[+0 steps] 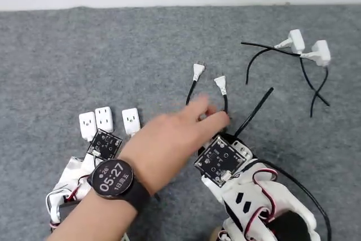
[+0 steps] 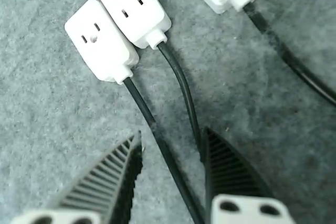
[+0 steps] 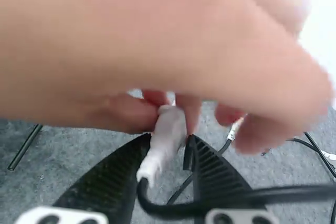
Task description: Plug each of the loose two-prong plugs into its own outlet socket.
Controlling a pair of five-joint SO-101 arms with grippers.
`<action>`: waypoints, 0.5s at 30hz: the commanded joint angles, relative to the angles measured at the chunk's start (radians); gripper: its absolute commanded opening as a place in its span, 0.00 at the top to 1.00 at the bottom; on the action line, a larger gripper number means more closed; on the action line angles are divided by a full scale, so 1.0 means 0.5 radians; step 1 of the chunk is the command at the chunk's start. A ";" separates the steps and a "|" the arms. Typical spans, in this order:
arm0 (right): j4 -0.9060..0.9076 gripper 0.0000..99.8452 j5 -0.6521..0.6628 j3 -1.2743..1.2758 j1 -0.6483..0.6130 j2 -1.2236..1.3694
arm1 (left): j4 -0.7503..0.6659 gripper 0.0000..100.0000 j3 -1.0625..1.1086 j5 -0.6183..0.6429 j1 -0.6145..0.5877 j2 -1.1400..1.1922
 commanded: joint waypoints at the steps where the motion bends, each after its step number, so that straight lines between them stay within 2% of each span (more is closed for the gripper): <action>1: 0.002 0.89 -0.012 -0.077 -0.014 0.035 | 0.012 0.82 -0.017 -0.018 0.009 -0.025; 12: 0.002 0.90 -0.018 -0.077 -0.017 0.035 | 0.012 0.82 -0.017 -0.018 0.009 -0.025; 15: -0.011 0.98 -0.012 -0.077 -0.017 0.035 | 0.012 0.82 -0.017 -0.018 0.009 -0.025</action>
